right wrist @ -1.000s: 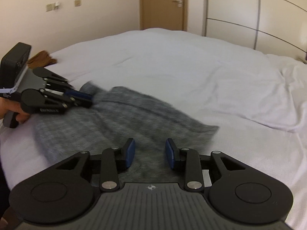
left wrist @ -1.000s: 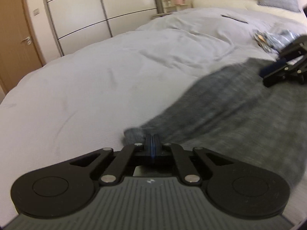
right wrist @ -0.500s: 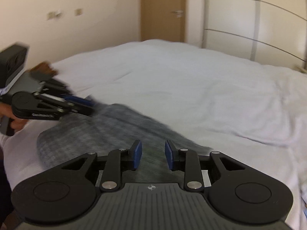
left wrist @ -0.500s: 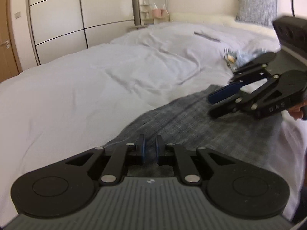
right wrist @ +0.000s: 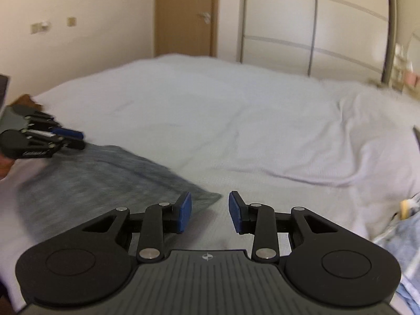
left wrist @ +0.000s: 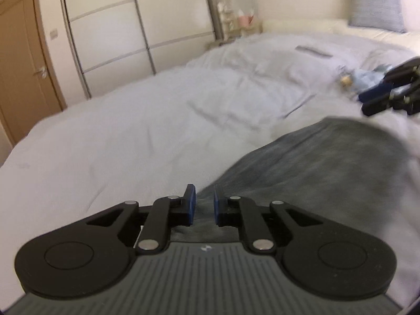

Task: Fold clothes
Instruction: 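Grasp the folded shorts edge with the left gripper while the right gripper grasps beside it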

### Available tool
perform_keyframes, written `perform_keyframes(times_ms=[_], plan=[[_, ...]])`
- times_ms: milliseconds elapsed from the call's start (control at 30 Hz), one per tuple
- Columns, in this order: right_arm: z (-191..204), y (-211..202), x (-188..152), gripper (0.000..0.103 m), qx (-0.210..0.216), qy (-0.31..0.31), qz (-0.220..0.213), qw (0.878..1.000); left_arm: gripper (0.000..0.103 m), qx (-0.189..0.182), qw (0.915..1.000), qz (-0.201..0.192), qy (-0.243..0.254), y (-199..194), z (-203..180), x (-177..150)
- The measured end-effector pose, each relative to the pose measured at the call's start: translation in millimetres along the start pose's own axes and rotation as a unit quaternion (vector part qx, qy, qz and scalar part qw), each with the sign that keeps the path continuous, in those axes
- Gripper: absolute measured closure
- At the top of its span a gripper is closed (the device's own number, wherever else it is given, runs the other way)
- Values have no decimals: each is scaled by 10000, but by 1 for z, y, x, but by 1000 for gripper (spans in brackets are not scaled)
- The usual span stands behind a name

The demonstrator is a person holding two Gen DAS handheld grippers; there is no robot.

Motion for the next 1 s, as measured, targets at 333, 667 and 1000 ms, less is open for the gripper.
perform_keyframes(times_ms=[333,667,1000], plan=[[42,-50,-36,76,359,-48,-249,9990,88,164,9973,511,507,5,-13,-64],[52,-110,-44,58,-549,-872,-185,9945,73,590,9769,86,2051,-70,-53,-71],[146,-77,-57,28,-1098,-3700,176,9223,56,756,9113,-13,4047,-6,-116,-94]])
Point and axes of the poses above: each gripper's, at about its wrist camera, not at the fingertips, and y roughly the way its jaws point, z to its left, x to its top, the point moved 9 cm from there along y, roughly the way its jaws point, and after that the axes turned 8 degrees about -y, right-handed, at the moved point
